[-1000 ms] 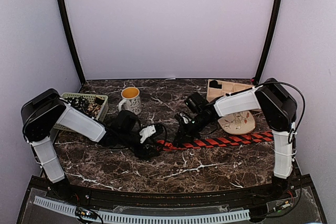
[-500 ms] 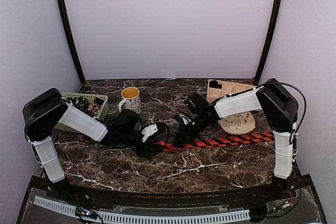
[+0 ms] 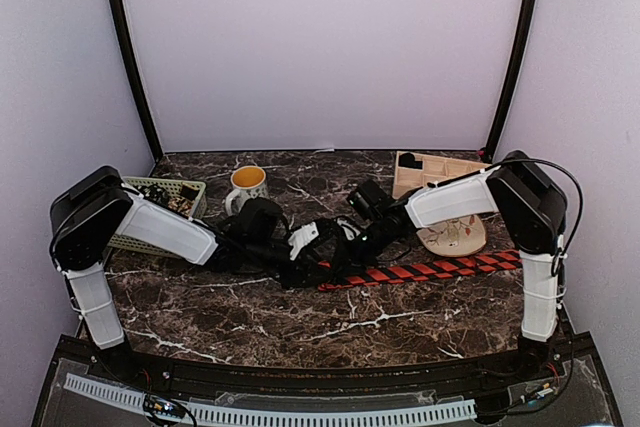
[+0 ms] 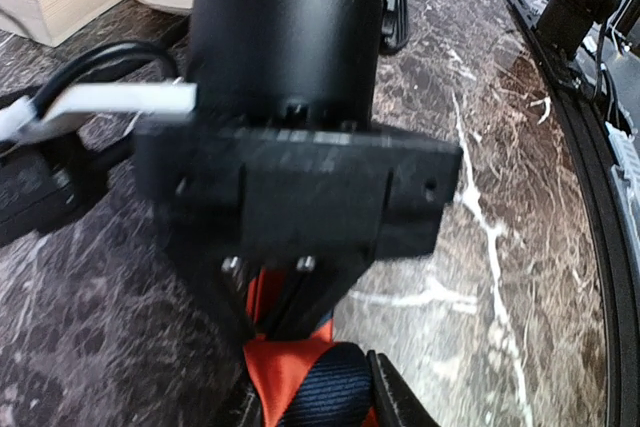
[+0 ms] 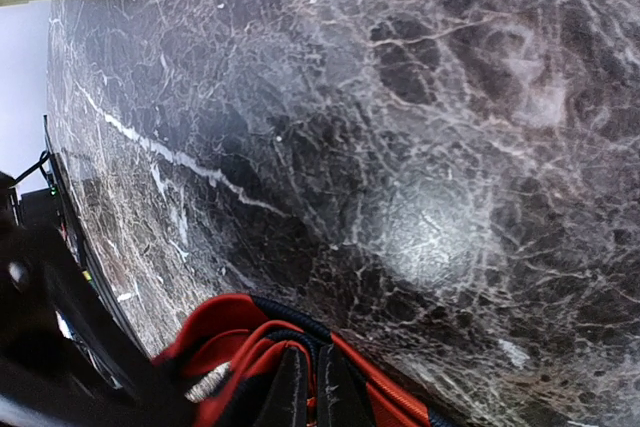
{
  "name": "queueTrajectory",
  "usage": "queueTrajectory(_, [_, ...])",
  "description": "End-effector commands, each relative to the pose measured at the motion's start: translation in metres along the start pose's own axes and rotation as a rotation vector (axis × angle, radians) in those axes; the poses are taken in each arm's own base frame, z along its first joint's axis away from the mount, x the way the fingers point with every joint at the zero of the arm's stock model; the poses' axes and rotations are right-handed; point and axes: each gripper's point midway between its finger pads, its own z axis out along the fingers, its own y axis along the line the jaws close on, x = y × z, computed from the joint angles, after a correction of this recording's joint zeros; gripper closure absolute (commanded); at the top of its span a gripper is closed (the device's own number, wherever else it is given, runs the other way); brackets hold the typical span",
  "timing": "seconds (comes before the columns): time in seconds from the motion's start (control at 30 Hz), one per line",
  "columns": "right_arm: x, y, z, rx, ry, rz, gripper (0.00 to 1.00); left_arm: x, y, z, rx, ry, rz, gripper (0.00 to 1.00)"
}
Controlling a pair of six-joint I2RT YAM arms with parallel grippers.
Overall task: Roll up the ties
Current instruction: Fold the tie at the center of the board.
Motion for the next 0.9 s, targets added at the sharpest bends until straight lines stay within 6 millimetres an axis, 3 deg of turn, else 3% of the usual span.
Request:
queueTrajectory(0.0, [0.015,-0.015,0.008,0.075,0.03,0.018,1.0,-0.011,-0.009,0.015,0.048,-0.047,-0.031,0.67])
queueTrajectory(0.47, [0.01,-0.011,0.001,0.044,0.014,0.04,0.99,0.061,0.005,0.027,-0.048,0.149,-0.04,0.67])
queueTrajectory(0.6, [0.002,-0.012,-0.014,0.008,-0.025,0.075,0.92,0.077,0.004,0.024,-0.056,0.196,-0.051,0.69])
queueTrajectory(0.87, [-0.001,-0.013,-0.026,-0.024,-0.032,0.111,0.74,0.093,0.003,0.025,-0.052,0.26,-0.075,0.71])
